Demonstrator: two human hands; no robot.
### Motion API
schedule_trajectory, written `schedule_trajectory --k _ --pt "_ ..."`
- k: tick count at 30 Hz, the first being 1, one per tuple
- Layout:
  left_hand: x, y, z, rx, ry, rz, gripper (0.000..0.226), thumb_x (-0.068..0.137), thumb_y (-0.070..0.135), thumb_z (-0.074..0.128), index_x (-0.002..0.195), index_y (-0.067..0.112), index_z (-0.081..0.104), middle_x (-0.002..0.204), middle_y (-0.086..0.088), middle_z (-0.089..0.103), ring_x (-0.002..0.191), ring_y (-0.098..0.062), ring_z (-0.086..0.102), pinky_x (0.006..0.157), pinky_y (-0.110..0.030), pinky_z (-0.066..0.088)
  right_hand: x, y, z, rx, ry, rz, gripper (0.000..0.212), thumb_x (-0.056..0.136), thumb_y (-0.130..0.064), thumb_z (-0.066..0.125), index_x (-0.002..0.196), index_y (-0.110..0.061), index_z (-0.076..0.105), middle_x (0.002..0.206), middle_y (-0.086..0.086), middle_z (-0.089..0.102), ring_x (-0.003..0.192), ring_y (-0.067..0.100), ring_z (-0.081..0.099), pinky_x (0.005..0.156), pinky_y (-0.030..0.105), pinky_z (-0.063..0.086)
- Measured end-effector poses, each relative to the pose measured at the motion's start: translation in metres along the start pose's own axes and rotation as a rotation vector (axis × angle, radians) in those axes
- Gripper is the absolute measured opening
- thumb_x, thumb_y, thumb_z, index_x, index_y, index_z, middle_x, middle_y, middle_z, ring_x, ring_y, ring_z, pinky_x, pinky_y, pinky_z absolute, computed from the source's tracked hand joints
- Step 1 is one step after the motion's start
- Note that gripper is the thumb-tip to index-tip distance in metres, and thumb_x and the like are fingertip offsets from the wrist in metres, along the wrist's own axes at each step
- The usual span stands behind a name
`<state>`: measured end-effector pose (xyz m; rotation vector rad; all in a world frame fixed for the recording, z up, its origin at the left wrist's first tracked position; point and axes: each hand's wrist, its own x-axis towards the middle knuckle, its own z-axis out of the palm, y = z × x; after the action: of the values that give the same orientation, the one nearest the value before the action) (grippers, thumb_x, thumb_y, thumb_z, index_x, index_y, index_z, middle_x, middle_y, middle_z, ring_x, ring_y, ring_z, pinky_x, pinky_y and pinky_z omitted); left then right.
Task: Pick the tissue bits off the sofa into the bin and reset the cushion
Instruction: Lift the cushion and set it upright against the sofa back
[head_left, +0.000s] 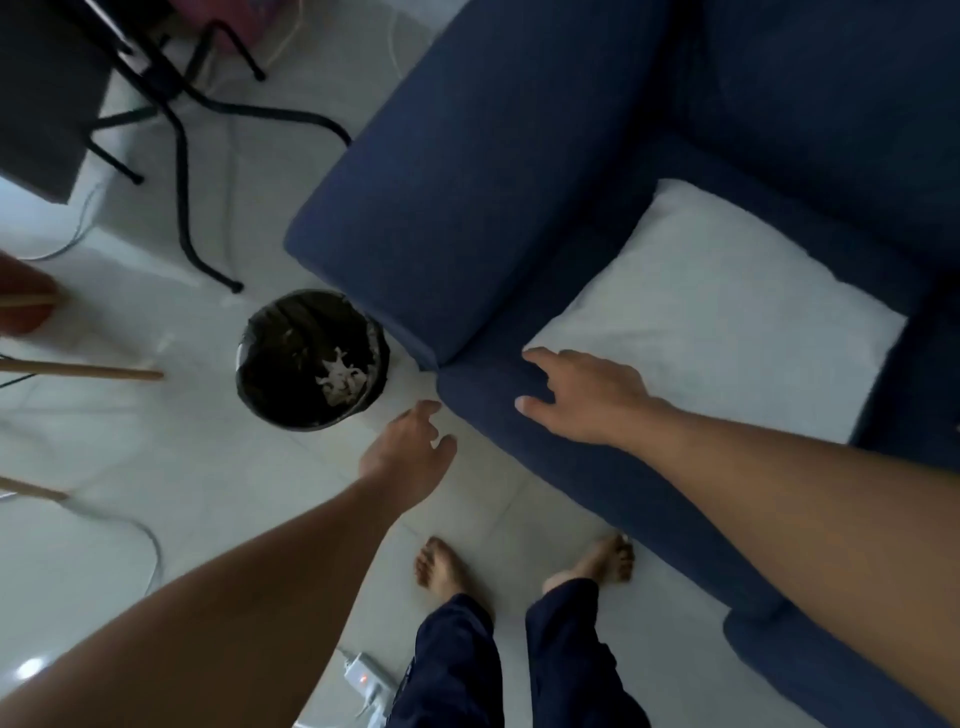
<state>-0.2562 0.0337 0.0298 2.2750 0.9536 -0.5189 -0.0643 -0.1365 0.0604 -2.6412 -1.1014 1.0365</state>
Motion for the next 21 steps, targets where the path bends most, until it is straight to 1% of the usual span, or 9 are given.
schedule_trajectory --k 3,6,7,8,10,11,14,19,21 --pt "0.008 0.03 0.008 0.009 -0.004 0.083 0.051 0.093 0.041 0.059 0.141 0.028 0.049 0.116 0.005 0.067 0.108 -0.023 0.063 0.078 -0.034 0.048 -0.009 0.034 -0.019 0.037 0.065 0.016 0.068 0.089 -0.072 0.044 0.149 -0.045 0.03 0.133 -0.007 0.057 0.114 0.02 0.058 0.079 0.037 0.045" --pt "0.024 0.065 0.011 -0.011 -0.039 0.079 0.052 0.096 0.036 0.058 0.146 0.025 0.045 0.129 -0.002 0.064 0.115 -0.029 0.061 0.087 -0.04 0.05 -0.016 0.07 -0.036 0.065 0.127 0.052 0.064 0.091 -0.07 0.043 0.149 -0.043 0.032 0.127 -0.006 0.059 0.111 0.021 0.058 0.08 0.037 0.046" --pt "0.03 0.079 0.01 -0.019 -0.044 0.063 0.054 0.097 0.036 0.058 0.148 0.026 0.043 0.127 -0.003 0.064 0.115 -0.03 0.06 0.09 -0.041 0.05 -0.019 0.082 -0.041 0.077 0.15 0.065 0.063 0.092 -0.069 0.043 0.149 -0.043 0.033 0.125 -0.006 0.06 0.11 0.021 0.059 0.08 0.037 0.047" --pt "0.036 0.093 0.01 -0.029 -0.033 0.068 0.055 0.097 0.036 0.058 0.148 0.026 0.043 0.12 -0.002 0.066 0.113 -0.03 0.061 0.089 -0.04 0.05 -0.023 0.094 -0.046 0.089 0.174 0.079 0.062 0.093 -0.069 0.042 0.148 -0.042 0.034 0.123 -0.006 0.06 0.108 0.021 0.059 0.08 0.037 0.047" --pt "0.047 0.12 0.008 -0.04 0.028 0.121 0.051 0.096 0.035 0.058 0.145 0.025 0.047 0.102 0.006 0.062 0.104 -0.024 0.062 0.084 -0.036 0.049 -0.029 0.116 -0.054 0.105 0.22 0.113 0.06 0.093 -0.069 0.041 0.147 -0.041 0.036 0.117 -0.007 0.061 0.103 0.021 0.06 0.077 0.037 0.048" --pt "0.053 0.134 0.006 -0.036 0.057 0.144 0.05 0.095 0.035 0.057 0.144 0.026 0.049 0.099 0.01 0.06 0.101 -0.021 0.06 0.082 -0.036 0.048 -0.032 0.127 -0.058 0.112 0.242 0.138 0.058 0.093 -0.068 0.04 0.145 -0.041 0.037 0.114 -0.007 0.061 0.099 0.02 0.06 0.076 0.037 0.048" --pt "0.071 0.171 -0.001 -0.018 0.099 0.189 0.049 0.095 0.04 0.054 0.142 0.029 0.049 0.103 0.013 0.061 0.098 -0.017 0.058 0.081 -0.038 0.051 -0.041 0.16 -0.065 0.139 0.317 0.217 0.052 0.094 -0.066 0.04 0.138 -0.038 0.041 0.105 -0.009 0.062 0.09 0.02 0.061 0.074 0.038 0.051" --pt "0.094 0.222 -0.009 0.03 0.159 0.254 0.046 0.096 0.042 0.054 0.14 0.028 0.051 0.097 0.015 0.061 0.089 -0.014 0.06 0.072 -0.036 0.05 -0.057 0.208 -0.066 0.19 0.443 0.308 0.046 0.095 -0.063 0.039 0.132 -0.035 0.045 0.093 -0.01 0.062 0.08 0.021 0.061 0.069 0.038 0.051" --pt "0.101 0.239 -0.011 0.052 0.156 0.275 0.047 0.096 0.042 0.053 0.14 0.026 0.05 0.1 0.013 0.062 0.091 -0.016 0.06 0.075 -0.039 0.053 -0.062 0.224 -0.064 0.195 0.509 0.333 0.042 0.096 -0.062 0.038 0.128 -0.035 0.044 0.084 -0.012 0.061 0.074 0.02 0.061 0.063 0.036 0.048"
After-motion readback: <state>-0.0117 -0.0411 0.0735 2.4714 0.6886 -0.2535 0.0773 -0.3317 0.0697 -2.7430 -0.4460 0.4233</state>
